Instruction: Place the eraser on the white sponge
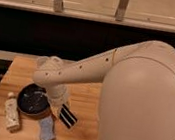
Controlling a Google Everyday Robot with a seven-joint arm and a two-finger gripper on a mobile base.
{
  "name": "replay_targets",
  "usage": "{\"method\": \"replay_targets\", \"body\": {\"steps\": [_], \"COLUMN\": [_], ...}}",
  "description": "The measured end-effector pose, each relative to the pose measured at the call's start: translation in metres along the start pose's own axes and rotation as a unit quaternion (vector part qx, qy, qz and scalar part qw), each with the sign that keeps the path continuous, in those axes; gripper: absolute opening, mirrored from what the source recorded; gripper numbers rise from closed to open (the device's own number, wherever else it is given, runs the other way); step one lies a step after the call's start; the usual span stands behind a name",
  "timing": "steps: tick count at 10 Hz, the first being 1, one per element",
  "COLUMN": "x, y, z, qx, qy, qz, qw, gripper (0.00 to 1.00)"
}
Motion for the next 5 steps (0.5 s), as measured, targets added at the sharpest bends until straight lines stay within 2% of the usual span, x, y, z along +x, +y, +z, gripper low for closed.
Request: {"method": "replay_targets", "body": {"steps": [3, 5], "x": [-0.0012, -0.0051], "y": [0.0014, 0.0097], "z": [-0.0002, 0.0071], "qx": [0.0, -0.001], "qy": [0.0, 0.007], "qz": [-0.002, -0.018], "qw": [1.0, 0.9998], "gripper": [0.0, 0.0]}}
